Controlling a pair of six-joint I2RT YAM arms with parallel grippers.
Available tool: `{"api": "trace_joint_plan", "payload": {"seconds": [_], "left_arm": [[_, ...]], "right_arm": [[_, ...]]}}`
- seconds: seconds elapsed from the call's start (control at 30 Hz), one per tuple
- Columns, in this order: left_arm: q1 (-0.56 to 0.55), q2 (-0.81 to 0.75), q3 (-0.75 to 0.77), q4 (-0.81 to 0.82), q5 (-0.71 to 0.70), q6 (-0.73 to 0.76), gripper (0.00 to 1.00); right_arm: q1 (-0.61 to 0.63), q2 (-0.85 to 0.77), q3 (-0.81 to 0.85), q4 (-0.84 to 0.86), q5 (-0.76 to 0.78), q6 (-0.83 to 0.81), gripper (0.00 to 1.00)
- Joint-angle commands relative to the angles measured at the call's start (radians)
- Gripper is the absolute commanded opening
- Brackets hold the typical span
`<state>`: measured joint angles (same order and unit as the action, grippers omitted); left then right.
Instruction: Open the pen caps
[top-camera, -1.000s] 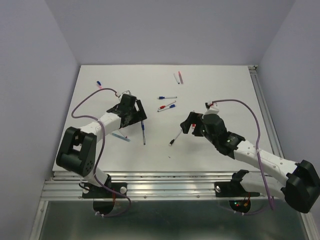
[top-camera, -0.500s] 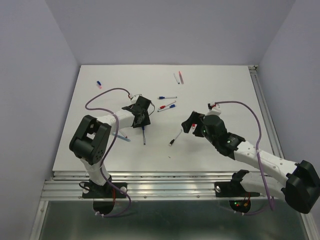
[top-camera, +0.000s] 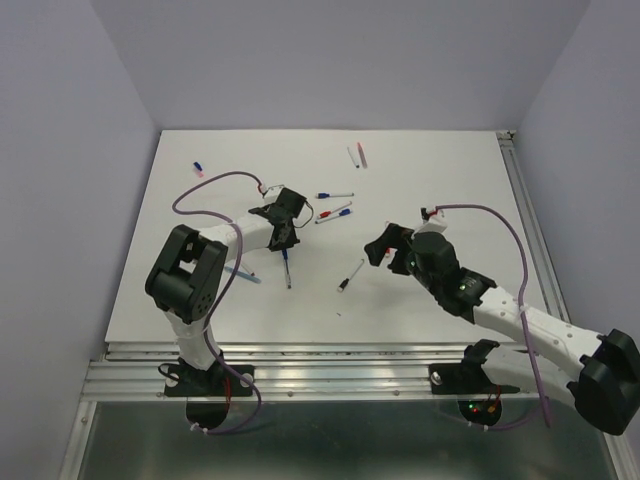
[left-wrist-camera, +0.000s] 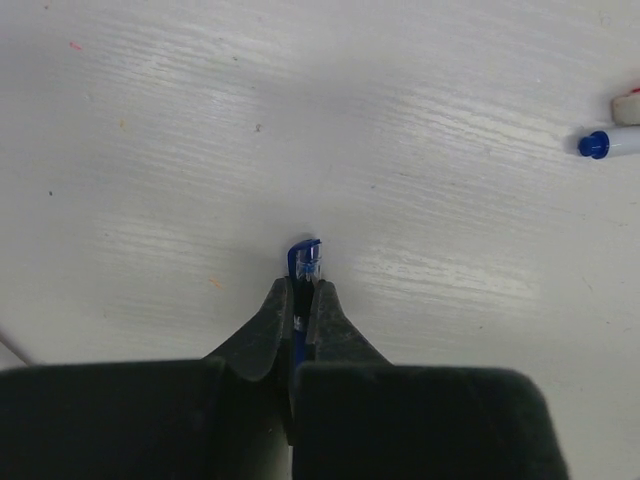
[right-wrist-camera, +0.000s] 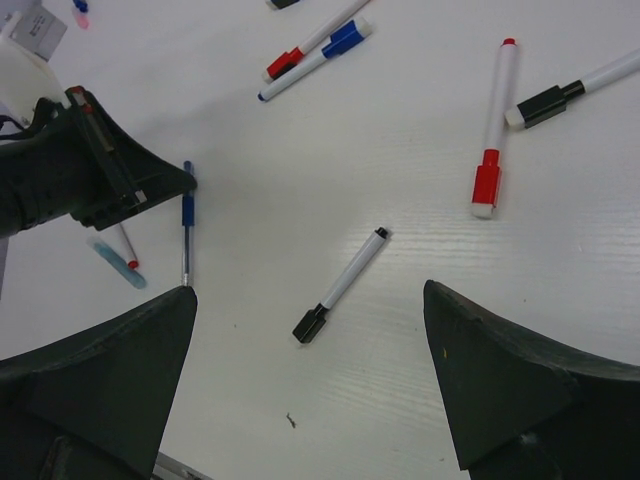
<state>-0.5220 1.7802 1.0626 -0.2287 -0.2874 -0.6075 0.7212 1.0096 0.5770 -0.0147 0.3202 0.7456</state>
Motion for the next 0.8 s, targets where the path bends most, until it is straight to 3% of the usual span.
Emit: {"api": "trace_joint_plan", "payload": {"seconds": [0.0, 0.23, 0.33, 0.57, 0.77], "left_arm": [[-0.006, 0.018, -0.009, -0.06, 0.019, -0.008, 0.0], [-0.013, -0.276, -0.091, 0.006, 0.099, -0.043, 0.0], [-0.013, -0.425, -0.157, 0.04, 0.116, -0.078, 0.0], [-0.021, -0.646, -0.268, 0.066, 0.113, -0.172, 0.0], [-0.03, -0.708, -0.299, 0.065, 0.126, -0.231, 0.0]], "right_arm": [[0.006, -0.035, -0.043, 0.088, -0.116, -0.04, 1.0], [0.006, -0.01, -0.078, 0.3, -0.505, -0.071, 1.0], [0.009, 0.029, -0.075, 0.35, -0.594, -0.051, 1.0], [0.087, 0.165, -0.02, 0.508, -0.619, -0.028, 1.0], [0.155, 0.309, 0.2, 0.389, -0.529, -0.126, 1.0]]}}
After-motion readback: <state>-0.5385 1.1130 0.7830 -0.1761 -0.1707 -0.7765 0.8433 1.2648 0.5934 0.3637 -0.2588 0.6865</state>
